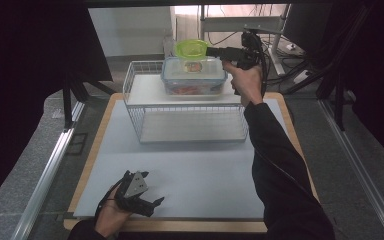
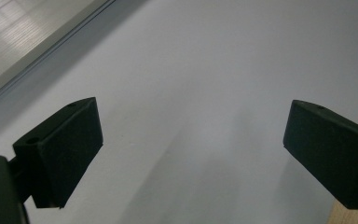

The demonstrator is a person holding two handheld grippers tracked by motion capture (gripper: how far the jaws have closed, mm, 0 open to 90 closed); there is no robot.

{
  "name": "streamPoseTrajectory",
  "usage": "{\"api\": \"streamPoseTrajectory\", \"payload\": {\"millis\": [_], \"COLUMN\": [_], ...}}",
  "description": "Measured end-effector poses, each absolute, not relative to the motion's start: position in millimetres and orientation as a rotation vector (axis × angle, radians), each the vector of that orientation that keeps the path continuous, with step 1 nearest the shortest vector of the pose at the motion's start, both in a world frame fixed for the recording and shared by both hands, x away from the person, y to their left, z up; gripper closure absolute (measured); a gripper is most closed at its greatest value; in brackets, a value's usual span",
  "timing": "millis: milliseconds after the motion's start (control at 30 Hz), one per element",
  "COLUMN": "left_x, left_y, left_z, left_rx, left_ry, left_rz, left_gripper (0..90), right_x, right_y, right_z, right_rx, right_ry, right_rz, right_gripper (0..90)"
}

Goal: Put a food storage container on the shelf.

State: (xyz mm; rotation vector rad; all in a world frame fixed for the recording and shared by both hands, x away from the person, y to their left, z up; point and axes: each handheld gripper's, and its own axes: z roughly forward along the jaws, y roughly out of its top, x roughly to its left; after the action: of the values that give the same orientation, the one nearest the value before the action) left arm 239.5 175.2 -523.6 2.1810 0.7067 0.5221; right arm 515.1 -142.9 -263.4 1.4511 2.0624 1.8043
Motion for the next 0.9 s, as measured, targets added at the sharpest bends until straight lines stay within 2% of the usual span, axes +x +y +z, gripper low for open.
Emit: {"api": "streamPoseTrajectory", "payload": {"millis": [567, 900], "left_x": [242, 242], "left_y": [177, 176], "left_z": [-525, -526], "left_rx": [2.168, 2.174], "left_ry": [0.725, 0.725], "left_rz": [0.496, 0.488], "left_gripper": [3.3, 3.2], "right_x": [480, 455], "right_y": [-157, -165], "right_z": [-278, -291], "right_rx": [1.235, 1.101], "right_ry": [2.141, 2.156], "right_rz": [1.699, 1.638], "right_gripper": [13.1, 9.3]}}
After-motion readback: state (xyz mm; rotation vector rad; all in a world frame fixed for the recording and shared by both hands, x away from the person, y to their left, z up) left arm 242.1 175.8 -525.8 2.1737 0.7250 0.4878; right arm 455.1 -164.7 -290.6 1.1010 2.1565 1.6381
